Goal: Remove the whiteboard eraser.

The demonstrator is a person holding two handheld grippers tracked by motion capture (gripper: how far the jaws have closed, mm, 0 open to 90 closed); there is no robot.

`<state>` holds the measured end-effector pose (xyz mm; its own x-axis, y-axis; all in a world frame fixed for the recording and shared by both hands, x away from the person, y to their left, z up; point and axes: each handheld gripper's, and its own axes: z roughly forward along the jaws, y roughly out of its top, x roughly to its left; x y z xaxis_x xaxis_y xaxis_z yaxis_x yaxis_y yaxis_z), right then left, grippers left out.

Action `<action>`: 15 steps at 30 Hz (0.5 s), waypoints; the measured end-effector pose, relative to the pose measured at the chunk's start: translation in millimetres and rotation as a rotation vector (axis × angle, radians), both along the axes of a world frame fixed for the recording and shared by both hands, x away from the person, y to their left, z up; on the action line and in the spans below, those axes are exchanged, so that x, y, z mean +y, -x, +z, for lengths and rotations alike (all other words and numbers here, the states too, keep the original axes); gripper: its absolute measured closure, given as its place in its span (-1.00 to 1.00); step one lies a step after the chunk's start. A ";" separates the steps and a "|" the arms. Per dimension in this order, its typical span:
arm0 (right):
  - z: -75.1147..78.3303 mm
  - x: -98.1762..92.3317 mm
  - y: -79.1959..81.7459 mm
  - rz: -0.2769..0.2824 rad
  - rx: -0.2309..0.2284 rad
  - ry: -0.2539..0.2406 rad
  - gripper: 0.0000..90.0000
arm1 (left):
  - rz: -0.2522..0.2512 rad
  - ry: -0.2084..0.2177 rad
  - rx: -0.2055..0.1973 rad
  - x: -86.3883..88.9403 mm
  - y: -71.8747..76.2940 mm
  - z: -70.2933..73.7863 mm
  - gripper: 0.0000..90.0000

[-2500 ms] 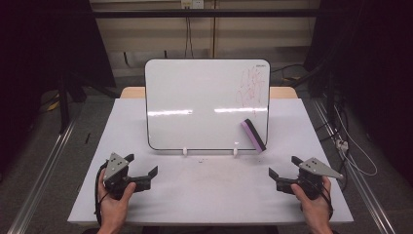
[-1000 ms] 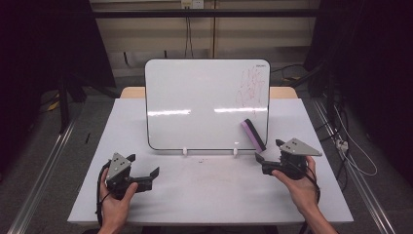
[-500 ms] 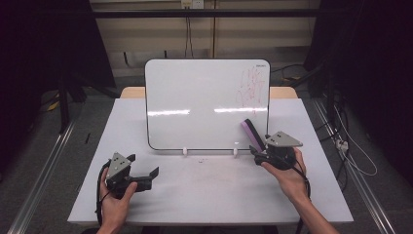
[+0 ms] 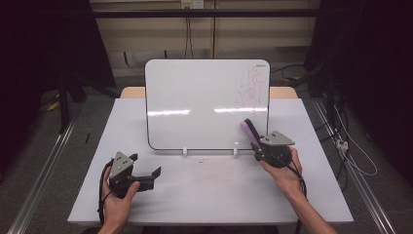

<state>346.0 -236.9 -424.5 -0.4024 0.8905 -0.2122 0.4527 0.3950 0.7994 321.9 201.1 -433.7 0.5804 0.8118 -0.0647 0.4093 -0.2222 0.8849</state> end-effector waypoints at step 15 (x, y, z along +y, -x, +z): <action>-4.5 3.2 1.3 -0.020 -0.019 0.032 0.42 | 0.004 0.000 -0.007 1.7 2.2 0.3 -0.91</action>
